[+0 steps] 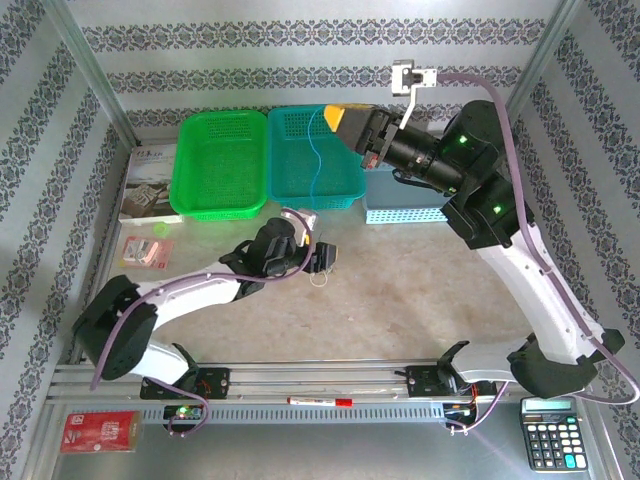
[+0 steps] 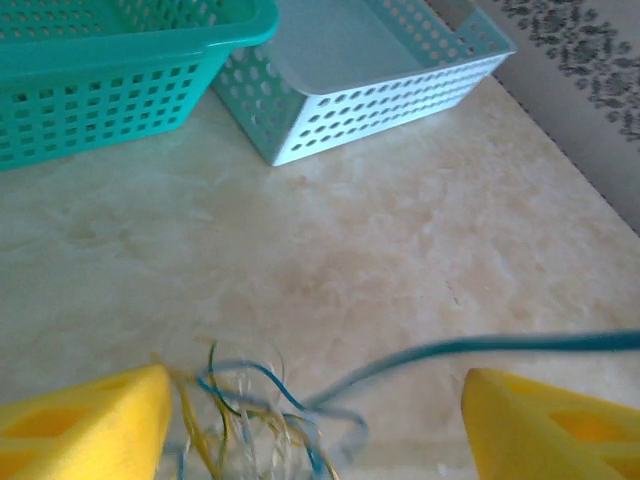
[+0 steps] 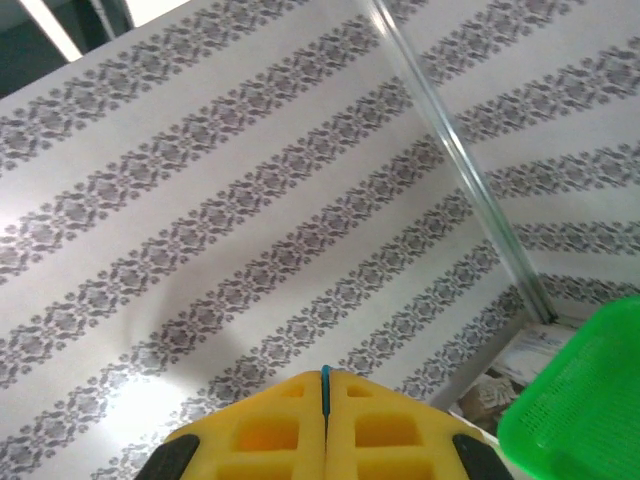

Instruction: Untangle the cables

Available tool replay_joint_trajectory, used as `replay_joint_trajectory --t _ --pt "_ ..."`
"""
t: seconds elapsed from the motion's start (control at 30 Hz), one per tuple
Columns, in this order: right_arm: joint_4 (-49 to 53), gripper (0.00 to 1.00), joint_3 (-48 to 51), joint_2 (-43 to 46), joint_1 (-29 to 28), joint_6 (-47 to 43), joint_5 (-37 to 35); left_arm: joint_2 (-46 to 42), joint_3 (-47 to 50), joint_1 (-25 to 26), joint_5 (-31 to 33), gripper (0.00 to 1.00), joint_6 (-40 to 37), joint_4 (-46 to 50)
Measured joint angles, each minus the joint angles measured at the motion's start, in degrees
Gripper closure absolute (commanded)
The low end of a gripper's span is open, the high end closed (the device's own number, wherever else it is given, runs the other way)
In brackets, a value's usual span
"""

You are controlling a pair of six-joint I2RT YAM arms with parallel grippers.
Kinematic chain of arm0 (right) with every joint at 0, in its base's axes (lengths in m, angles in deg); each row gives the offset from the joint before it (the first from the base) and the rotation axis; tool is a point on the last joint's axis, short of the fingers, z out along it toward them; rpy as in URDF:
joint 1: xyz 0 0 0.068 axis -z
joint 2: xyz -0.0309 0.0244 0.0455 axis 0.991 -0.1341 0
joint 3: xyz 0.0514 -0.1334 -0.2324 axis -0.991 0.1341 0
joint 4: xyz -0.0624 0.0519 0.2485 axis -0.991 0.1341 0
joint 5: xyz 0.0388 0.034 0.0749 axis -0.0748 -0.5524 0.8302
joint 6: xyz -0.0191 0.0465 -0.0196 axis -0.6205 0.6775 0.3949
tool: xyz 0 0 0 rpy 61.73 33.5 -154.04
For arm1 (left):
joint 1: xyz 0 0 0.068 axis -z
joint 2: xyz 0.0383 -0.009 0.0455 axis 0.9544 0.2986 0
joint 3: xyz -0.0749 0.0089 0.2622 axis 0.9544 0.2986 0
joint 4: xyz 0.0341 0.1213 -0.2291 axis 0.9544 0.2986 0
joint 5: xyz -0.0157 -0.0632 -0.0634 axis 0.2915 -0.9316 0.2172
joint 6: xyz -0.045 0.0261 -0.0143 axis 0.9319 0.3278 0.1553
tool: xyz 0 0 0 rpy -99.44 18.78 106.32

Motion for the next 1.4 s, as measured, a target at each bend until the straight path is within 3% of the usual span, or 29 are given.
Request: replay_joint_trajectory --t 0.17,0.57,0.77,0.93,1.23,1.4 --pt "2.62 1.0 -6.95 -1.79 0.17 -1.84 -1.66 3.78 1.55 0.13 2.08 0.49 0.31 -3.54" --pt "3.13 1.0 -22.21 -7.02 12.83 0.22 -3.21 -0.61 14.34 0.15 5.7 0.48 1.95 -7.93" --pt "3.19 1.0 -26.64 -10.71 18.56 2.32 -3.63 -2.78 14.78 0.15 6.27 0.41 2.29 -8.66" --pt "3.26 1.0 -25.81 -11.34 22.43 3.1 -4.5 -6.25 14.75 0.15 5.77 0.29 3.63 -8.63" --pt "1.88 1.0 -19.1 -12.39 27.28 3.06 -6.95 -16.83 11.56 0.17 4.96 0.0 6.6 -4.35" --pt "0.46 1.0 -18.58 -15.15 29.7 2.86 -7.74 -20.9 8.46 0.17 5.51 0.0 6.8 0.52"
